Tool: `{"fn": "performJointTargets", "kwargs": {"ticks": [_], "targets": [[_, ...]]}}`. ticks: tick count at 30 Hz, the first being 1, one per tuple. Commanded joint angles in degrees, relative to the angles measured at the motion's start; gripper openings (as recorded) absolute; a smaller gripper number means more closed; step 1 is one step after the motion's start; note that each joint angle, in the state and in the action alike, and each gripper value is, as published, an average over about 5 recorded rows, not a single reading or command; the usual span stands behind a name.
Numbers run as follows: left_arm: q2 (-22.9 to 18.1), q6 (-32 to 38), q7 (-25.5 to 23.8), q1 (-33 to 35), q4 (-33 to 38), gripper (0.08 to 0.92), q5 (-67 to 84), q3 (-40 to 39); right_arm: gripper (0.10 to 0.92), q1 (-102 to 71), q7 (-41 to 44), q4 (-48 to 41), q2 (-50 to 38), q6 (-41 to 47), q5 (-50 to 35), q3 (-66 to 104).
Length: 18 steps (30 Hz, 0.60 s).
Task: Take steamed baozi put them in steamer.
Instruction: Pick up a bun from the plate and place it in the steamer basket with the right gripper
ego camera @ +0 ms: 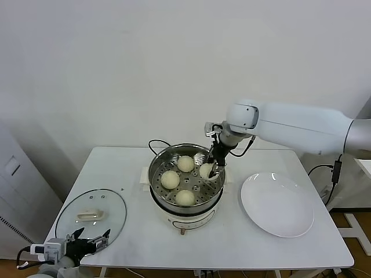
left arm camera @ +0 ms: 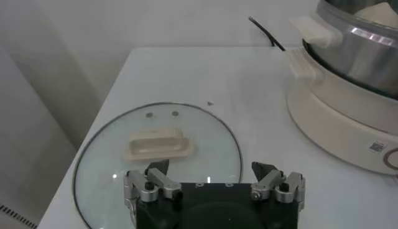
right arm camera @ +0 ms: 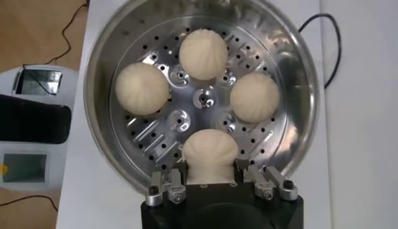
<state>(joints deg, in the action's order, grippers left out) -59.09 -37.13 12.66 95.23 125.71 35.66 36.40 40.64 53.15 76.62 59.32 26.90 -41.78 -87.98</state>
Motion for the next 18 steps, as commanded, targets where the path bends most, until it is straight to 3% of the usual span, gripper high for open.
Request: {"fn": "performJointTargets", "kwargs": {"ticks": [1, 9, 18], "targets": [[0.0, 0.1, -0.1, 0.1, -0.2, 0.823, 0.1, 0.2, 0.471, -4.0, -1.0, -0.4, 0.9, 0.4, 1.6, 0.6], [0.0, 0.2, -0.1, 0.2, -0.5, 0.823, 0.2, 0.3, 0.494, -5.5, -2.5, -0.9, 1.0, 0.6, 2.1, 1.5], [-0.1, 0.4, -0.1, 0.3, -0.5, 0.823, 0.2, 0.3, 0.739, -3.5, -1.2, -0.6, -2.6, 0.6, -0.4, 5.8]]}}
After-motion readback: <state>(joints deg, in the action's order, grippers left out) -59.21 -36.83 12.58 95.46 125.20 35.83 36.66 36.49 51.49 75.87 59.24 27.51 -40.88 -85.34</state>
